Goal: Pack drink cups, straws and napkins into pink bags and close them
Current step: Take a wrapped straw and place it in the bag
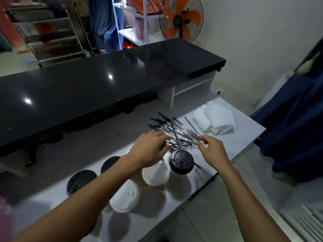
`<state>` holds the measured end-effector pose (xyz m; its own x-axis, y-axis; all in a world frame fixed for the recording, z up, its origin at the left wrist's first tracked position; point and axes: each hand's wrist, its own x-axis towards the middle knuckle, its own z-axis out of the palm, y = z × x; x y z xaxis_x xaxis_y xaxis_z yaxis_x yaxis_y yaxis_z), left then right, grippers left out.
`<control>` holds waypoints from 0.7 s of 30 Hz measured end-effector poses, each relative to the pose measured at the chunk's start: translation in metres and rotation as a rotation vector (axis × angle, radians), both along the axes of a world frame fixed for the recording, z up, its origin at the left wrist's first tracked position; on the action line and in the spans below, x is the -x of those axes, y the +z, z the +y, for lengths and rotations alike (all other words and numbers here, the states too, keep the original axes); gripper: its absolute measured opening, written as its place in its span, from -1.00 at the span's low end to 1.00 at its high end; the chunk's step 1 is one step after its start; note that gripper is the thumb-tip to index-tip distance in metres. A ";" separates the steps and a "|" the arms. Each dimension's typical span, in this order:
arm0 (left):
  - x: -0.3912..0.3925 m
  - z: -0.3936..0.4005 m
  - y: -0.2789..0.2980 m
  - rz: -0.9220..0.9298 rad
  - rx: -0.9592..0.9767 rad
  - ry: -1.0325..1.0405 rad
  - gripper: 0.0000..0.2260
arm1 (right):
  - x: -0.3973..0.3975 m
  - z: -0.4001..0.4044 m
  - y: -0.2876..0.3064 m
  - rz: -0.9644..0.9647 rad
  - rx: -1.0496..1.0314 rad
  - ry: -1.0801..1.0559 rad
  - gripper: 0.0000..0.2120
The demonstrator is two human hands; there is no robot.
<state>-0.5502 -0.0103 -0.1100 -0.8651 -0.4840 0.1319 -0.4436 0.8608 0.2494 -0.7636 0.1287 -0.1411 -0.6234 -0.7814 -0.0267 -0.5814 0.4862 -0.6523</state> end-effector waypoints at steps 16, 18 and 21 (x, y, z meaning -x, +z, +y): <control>0.066 -0.047 -0.036 -0.040 -0.046 0.066 -0.66 | 0.049 -0.120 -0.077 0.263 -0.320 0.305 -0.61; 0.065 -0.048 -0.038 -0.023 -0.045 0.064 -0.68 | 0.045 -0.126 -0.080 0.319 -0.329 0.312 -0.57; 0.064 -0.048 -0.041 0.012 -0.047 0.060 -0.74 | 0.041 -0.131 -0.083 0.345 -0.328 0.314 -0.58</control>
<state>-0.6145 -0.0587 -0.1513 -0.8328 -0.5410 0.1178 -0.4910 0.8199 0.2944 -0.8050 -0.0025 -0.2238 -0.3778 -0.9159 -0.1353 -0.8834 0.4004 -0.2434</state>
